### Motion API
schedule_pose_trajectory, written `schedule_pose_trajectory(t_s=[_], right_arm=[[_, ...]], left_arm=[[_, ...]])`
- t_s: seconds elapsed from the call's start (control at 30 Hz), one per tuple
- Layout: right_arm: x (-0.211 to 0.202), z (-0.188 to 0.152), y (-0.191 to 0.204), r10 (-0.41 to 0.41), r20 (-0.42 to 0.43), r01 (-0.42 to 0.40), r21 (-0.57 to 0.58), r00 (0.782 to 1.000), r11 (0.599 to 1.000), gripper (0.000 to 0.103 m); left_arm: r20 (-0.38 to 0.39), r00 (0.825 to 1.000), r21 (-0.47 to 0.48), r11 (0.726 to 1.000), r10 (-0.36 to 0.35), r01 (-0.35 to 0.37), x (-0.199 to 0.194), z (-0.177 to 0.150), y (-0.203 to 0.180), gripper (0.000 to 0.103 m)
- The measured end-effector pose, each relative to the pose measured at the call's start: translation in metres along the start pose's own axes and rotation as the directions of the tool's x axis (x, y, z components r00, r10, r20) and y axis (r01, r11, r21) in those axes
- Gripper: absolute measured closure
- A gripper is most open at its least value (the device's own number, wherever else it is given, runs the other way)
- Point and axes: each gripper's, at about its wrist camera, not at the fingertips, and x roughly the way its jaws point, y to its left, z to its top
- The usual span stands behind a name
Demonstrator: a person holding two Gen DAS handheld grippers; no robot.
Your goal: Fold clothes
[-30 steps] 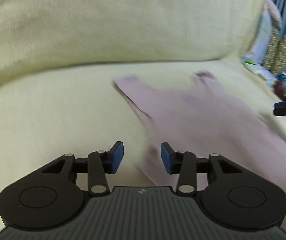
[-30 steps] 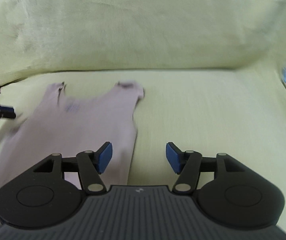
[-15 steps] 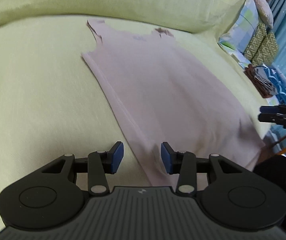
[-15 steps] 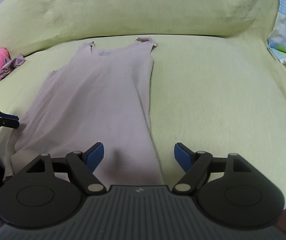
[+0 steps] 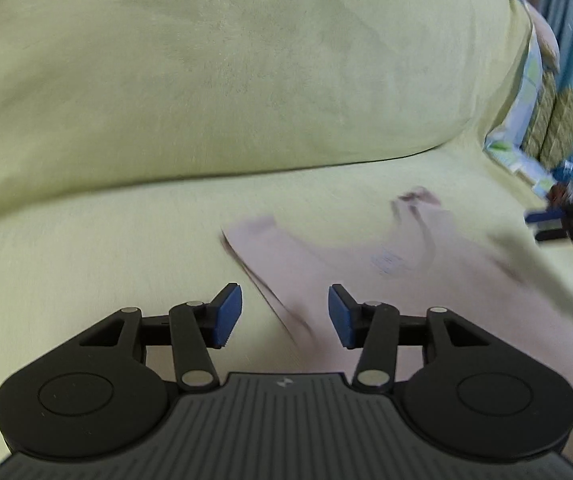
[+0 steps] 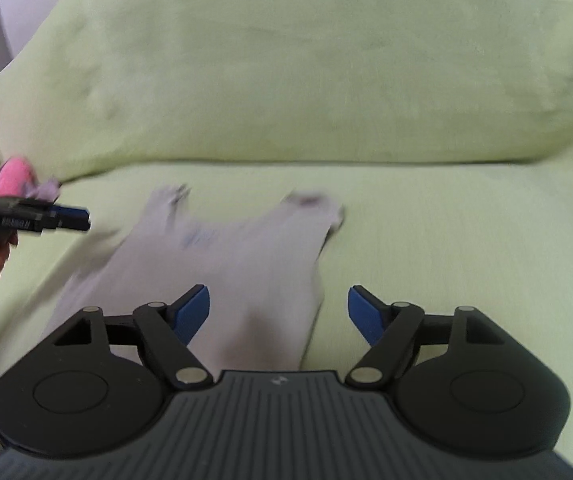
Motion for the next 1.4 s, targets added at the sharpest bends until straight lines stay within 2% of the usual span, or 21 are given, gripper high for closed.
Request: schedule_pose_trajectory(t_s=[0.1,0.23,0.33,0.43,0.5,0.6,0.67,0.77,0.87,0.97,1.07,1.17,1.23,1.3,1.4], right_arm=[[0.046,0.029,-0.031,0.029,-0.026,-0.029,0.013,0.999,1.000,0.034],[0.089,0.044,-0.054,0.111,-0.085,-0.102,0.103,0.990,0.989,0.041],[0.103,0.041,-0.048,0.133,-0.131,-0.124,0.074,0.983,0.990,0.041],[0.105,0.034,-0.045,0.180,-0.132,-0.171,0.075,0.975,0.982,0.041],[0.103,0.032,-0.050,0.227,-0.099,-0.215,0.120,0.969,0.969,0.043],[0.095,0.033,-0.064,0.298,0.023,-0.296,0.221,0.954,0.929,0.044],[0.089,0.033,-0.068,0.310,0.078,-0.320,0.251,0.947,0.914,0.044],[0.082,0.029,-0.064,0.256,0.025,-0.255,0.226,0.966,0.940,0.044],[0.077,0.025,-0.055,0.178,-0.036,-0.171,0.135,0.983,0.976,0.044],[0.078,0.025,-0.049,0.116,-0.051,-0.113,0.059,0.992,0.992,0.044],[0.081,0.024,-0.044,0.051,-0.039,-0.051,-0.002,0.998,0.999,0.044],[0.085,0.022,-0.045,0.048,-0.031,-0.048,0.007,0.998,0.999,0.044],[0.083,0.021,-0.046,0.044,-0.023,-0.044,0.003,0.999,0.999,0.044],[0.079,0.020,-0.046,0.044,-0.015,-0.044,-0.006,0.999,0.999,0.044],[0.075,0.019,-0.047,0.052,-0.003,-0.052,-0.014,0.999,0.999,0.044]], left_arm=[[-0.028,0.999,0.047,0.998,-0.030,0.031,0.031,0.013,0.019,0.050],[-0.077,0.996,0.095,0.994,-0.052,0.059,0.056,0.019,0.029,0.050],[-0.091,0.994,0.111,0.991,-0.066,0.076,0.064,0.021,0.030,0.050],[-0.102,0.990,0.101,0.990,-0.092,0.102,0.069,0.023,0.030,0.053],[-0.087,0.990,0.095,0.989,-0.108,0.116,0.069,0.024,0.028,0.065],[-0.039,0.996,0.079,0.993,-0.085,0.088,0.069,0.023,0.025,0.066],[-0.011,0.998,0.044,0.998,-0.055,0.055,0.067,0.019,0.022,0.064],[0.002,1.000,0.000,1.000,-0.008,0.008,0.062,0.011,0.016,0.062],[0.008,1.000,0.069,0.997,0.029,-0.030,0.054,0.014,0.001,0.062],[0.009,0.999,0.130,0.991,-0.038,0.036,0.049,0.027,-0.024,0.062],[0.026,0.994,0.296,0.951,-0.102,0.090,0.064,0.040,-0.070,0.062],[0.032,0.992,0.453,0.887,-0.120,0.092,0.087,0.046,-0.110,0.062],[0.021,0.993,0.559,0.825,-0.116,0.085,0.113,0.049,-0.136,0.062],[-0.002,0.993,0.609,0.788,-0.120,0.096,0.132,0.050,-0.151,0.063],[-0.028,0.990,0.634,0.764,-0.135,0.122,0.149,0.050,-0.160,0.063]])
